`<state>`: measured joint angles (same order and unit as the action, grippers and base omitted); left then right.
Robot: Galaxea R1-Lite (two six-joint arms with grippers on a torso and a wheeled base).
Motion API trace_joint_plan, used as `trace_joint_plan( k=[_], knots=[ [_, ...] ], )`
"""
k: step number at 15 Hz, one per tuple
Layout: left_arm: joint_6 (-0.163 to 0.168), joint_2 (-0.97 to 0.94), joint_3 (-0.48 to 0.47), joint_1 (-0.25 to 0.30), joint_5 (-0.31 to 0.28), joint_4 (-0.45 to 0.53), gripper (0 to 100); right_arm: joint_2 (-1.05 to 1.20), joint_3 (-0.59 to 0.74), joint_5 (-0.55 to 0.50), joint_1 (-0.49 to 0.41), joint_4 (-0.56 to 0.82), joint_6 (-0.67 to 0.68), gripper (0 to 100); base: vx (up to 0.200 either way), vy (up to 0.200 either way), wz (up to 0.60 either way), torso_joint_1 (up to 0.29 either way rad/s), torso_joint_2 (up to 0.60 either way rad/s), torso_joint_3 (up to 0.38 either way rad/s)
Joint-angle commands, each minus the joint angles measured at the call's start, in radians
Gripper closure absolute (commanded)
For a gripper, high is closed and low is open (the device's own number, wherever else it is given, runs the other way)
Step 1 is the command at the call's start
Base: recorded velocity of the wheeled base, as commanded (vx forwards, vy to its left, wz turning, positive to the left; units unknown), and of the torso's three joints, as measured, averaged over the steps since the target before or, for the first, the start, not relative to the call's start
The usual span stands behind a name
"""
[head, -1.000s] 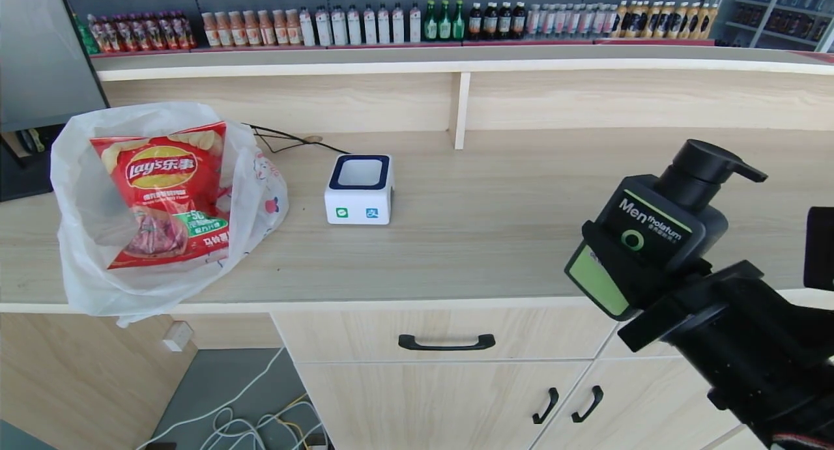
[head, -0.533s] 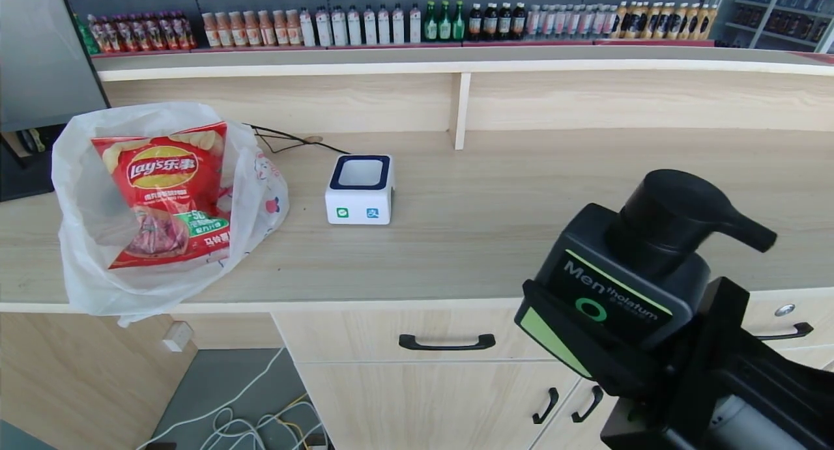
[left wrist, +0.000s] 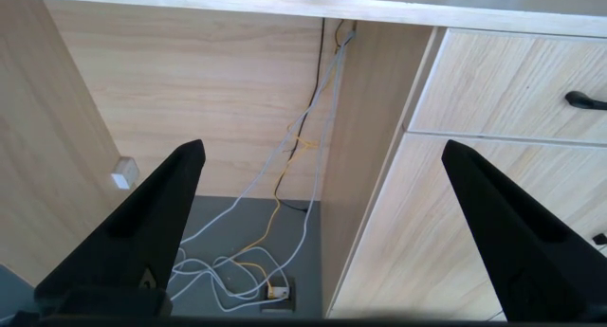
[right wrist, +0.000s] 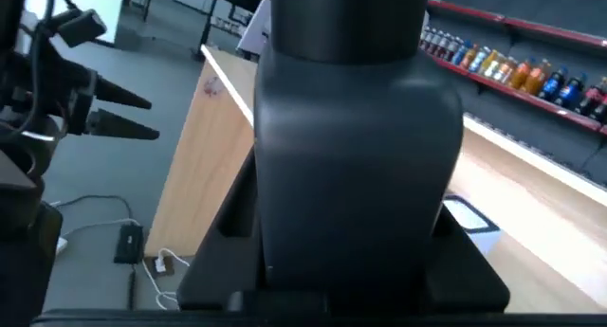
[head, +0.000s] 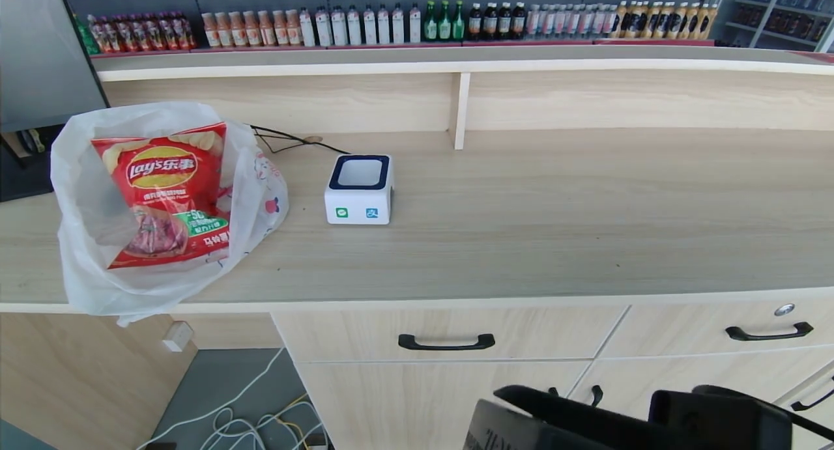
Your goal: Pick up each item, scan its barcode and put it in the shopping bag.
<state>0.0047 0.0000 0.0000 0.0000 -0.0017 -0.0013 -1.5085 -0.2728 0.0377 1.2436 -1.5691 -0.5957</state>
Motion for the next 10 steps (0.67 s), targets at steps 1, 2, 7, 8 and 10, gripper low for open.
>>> trace_joint_plan(
  k=[1,2,7,8,10],
  knots=[
    [0.0,0.0,0.0,0.0,0.0,0.0,0,-0.061,-0.026,0.09,0.005,-0.002,-0.05,100,0.0,0.0,0.0,0.0,0.0,0.0],
    [0.0,0.0,0.0,0.0,0.0,0.0,0,-0.068,-0.049,0.157,-0.02,-0.002,-0.088,100,0.0,0.0,0.0,0.0,0.0,0.0],
    [0.0,0.0,0.0,0.0,0.0,0.0,0,-0.102,-0.108,0.176,-0.004,-0.002,-0.164,100,0.0,0.0,0.0,0.0,0.0,0.0],
    [0.0,0.0,0.0,0.0,0.0,0.0,0,-0.121,-0.12,0.174,-0.006,-0.002,-0.233,100,0.0,0.0,0.0,0.0,0.0,0.0],
    [0.0,0.0,0.0,-0.002,0.0,0.0,0,-0.136,-0.154,0.174,-0.003,-0.002,-0.426,100,0.0,0.0,0.0,0.0,0.0,0.0]
  ],
)
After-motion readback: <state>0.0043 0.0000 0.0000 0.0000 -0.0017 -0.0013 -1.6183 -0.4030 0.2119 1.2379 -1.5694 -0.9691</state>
